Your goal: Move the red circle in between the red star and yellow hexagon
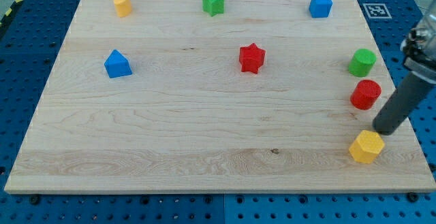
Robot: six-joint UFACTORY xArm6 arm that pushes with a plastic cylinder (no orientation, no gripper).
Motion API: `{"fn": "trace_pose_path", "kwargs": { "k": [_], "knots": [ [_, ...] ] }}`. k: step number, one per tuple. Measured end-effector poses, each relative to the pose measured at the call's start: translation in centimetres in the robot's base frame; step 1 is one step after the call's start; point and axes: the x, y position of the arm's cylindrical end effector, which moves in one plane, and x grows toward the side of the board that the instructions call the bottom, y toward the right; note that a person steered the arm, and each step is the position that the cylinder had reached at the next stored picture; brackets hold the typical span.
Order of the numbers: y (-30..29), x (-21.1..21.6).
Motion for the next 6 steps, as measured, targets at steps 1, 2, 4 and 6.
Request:
{"fn": "trace_pose_path", "kwargs": {
  "k": [1,2,4,6],
  "knots": [
    [3.3,-0.6],
    [4.1,-3.6],
    [0.4,-5.4],
    [-1.9,-5.4]
  ]
}}
